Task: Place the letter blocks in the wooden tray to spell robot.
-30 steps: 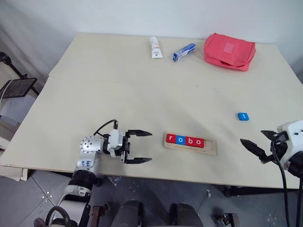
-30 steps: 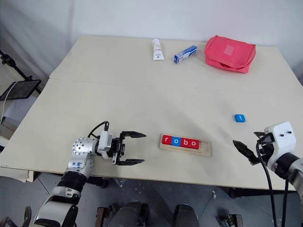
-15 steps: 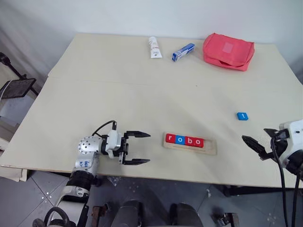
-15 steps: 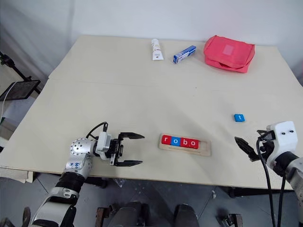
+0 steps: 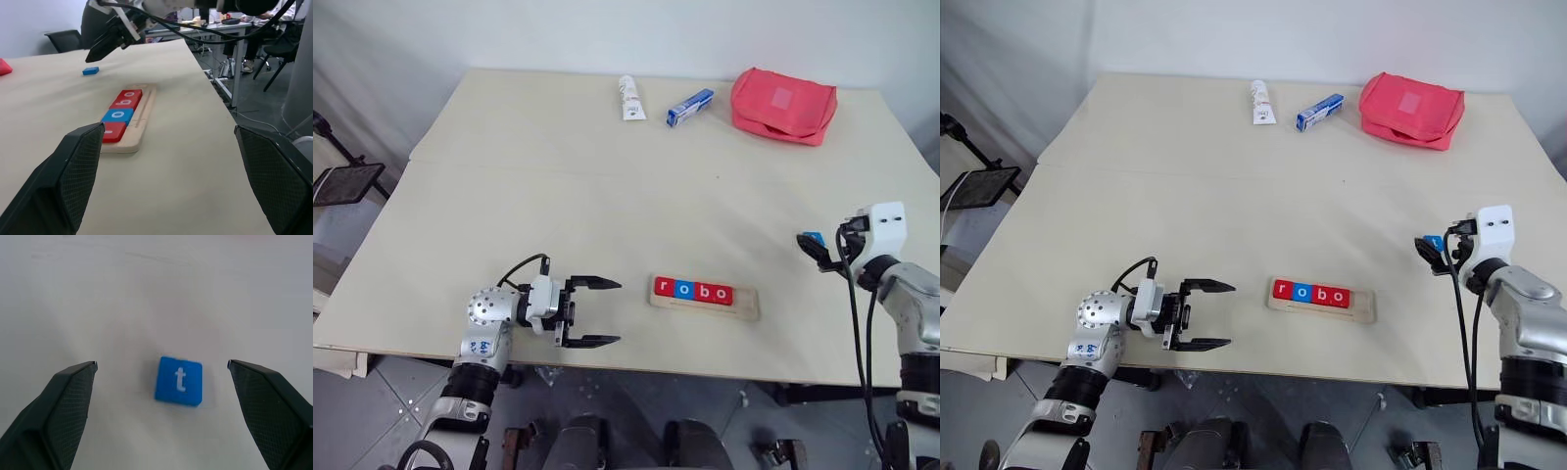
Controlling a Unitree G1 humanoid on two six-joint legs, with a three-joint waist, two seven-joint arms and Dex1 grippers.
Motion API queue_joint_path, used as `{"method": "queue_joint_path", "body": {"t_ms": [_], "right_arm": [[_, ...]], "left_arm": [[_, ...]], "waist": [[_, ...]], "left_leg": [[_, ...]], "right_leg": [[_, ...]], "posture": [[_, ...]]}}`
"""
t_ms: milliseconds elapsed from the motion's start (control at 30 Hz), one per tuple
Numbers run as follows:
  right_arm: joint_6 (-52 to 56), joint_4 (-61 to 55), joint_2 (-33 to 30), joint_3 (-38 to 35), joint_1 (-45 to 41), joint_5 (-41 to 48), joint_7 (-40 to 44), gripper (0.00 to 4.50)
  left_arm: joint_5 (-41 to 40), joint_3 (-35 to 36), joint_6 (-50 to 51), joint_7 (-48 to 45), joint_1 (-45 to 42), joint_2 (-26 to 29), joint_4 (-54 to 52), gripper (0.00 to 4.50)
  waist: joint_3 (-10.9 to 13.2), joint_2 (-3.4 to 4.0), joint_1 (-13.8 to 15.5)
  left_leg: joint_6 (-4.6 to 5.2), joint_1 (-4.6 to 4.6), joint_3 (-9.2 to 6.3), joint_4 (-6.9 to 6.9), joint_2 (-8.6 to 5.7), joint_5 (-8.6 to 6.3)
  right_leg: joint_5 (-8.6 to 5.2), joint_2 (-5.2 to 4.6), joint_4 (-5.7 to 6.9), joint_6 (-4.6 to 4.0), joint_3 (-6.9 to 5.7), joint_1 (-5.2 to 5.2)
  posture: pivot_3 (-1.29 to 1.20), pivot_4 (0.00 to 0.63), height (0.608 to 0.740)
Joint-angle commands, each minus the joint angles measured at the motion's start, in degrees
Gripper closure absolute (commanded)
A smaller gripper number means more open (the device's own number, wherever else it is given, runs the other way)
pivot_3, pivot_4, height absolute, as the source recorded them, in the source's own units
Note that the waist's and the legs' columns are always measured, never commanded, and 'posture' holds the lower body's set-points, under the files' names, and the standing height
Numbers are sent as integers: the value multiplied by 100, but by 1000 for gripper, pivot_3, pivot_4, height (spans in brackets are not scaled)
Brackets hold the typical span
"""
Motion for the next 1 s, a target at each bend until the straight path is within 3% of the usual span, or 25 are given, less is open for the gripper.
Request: {"method": "queue_joint_path", "body": {"t_ms": [33,233,267,333,567,600,700,1000], "right_arm": [[-450,875,49,84,-363,-202,-92,23],[-852,1616,196,219,-570,-323,-79,23],[-864,1697,220,211,-576,-321,-108,197],[-921,1809,238,209,-596,-321,-111,579],[-1122,1743,349,117,-546,-264,-250,2903],[-1112,1627,370,73,-508,-235,-308,3038],[-942,848,433,12,-234,-187,-525,3024],[1210,-4007,1539,-461,1806,394,-2063,3024]], "left_arm": [[-87,42,60,112,117,66,-354,0],[-96,67,111,242,295,155,-580,0],[-97,62,114,259,319,164,-604,0],[-97,51,124,286,333,171,-628,0],[-67,-17,97,293,205,78,-505,0],[-61,-23,89,288,173,63,-472,0],[-57,-28,66,240,84,39,-359,0],[-100,9,-35,-38,-130,60,64,0]], "waist": [[0,0,-20],[-1,1,-63],[-1,1,-64],[-1,1,-63],[-1,1,-48],[-1,1,-44],[-1,1,-35],[-3,6,-29]], "left_leg": [[0,1,0,-1,0,0],[-1,3,3,-1,5,1],[-1,4,4,-1,5,1],[-1,6,4,-1,5,1],[-1,6,2,4,3,1],[-1,6,2,4,3,1],[-1,5,1,4,3,1],[-3,-2,-1,-10,4,1]], "right_leg": [[0,0,1,0,-2,1],[0,1,1,0,-1,2],[0,1,1,0,0,3],[0,1,1,0,2,5],[0,0,1,0,3,9],[0,0,1,0,3,9],[0,0,1,0,3,8],[0,1,4,0,5,-9]], "posture": [[0,150,740],[0,150,740],[0,150,740],[0,150,740],[0,150,740],[0,150,740],[0,150,740],[0,150,740]]}}
